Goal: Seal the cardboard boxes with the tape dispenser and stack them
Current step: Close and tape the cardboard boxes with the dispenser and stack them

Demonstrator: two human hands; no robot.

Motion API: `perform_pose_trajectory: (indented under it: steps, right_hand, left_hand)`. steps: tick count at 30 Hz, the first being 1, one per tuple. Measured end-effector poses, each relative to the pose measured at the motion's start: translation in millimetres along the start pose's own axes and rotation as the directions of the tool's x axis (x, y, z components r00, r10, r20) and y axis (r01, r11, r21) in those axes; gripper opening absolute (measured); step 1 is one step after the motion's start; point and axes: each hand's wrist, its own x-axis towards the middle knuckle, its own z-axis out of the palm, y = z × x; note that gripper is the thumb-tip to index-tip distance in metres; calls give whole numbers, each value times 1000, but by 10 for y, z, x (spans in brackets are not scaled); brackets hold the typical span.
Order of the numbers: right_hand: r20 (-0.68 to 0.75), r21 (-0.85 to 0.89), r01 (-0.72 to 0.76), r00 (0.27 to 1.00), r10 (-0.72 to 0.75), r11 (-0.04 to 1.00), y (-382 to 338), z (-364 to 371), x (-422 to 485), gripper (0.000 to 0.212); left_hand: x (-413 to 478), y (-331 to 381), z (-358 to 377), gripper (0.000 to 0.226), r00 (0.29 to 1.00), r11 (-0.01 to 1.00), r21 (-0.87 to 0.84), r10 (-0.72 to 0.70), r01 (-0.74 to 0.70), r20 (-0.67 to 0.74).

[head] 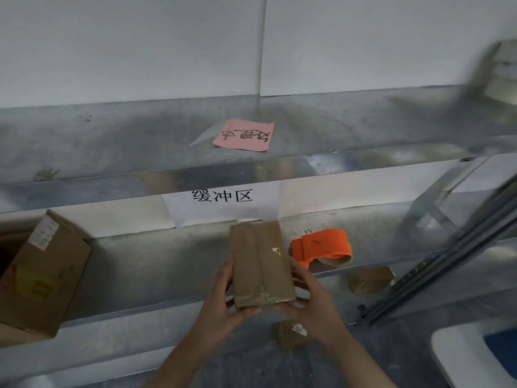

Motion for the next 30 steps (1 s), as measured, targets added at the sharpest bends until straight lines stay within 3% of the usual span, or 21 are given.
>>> perform_pose_trajectory:
  steps: [8, 15, 20, 23, 30]
  right_hand:
    - [-104, -11, 59, 993, -60, 998, -465, -488, -175, 90]
    - [-133, -60, 47, 990, -54, 997, -692, -1096, -295, 95]
    - [-196, -120, -22, 981, -2, 993, -592, -1662, -395, 106]
    - [-238, -163, -63, 971, 23, 985, -457, -2027, -472, 103]
    - [-291, -195, -167, 951, 106, 966, -65, -3059, -435, 105]
  left_hand:
    - [117, 563, 205, 106, 996, 997, 0, 77, -77, 48]
    - [258, 1061, 591, 86, 986, 989, 1, 147, -148, 82]
    - [431, 1233, 1034, 84, 987, 994, -50, 106, -101, 117]
    - [610, 1290, 1337, 85, 986, 996, -71, 62, -52, 152]
    - [1129, 1454, 2386, 89, 974, 996, -36, 90, -85, 207]
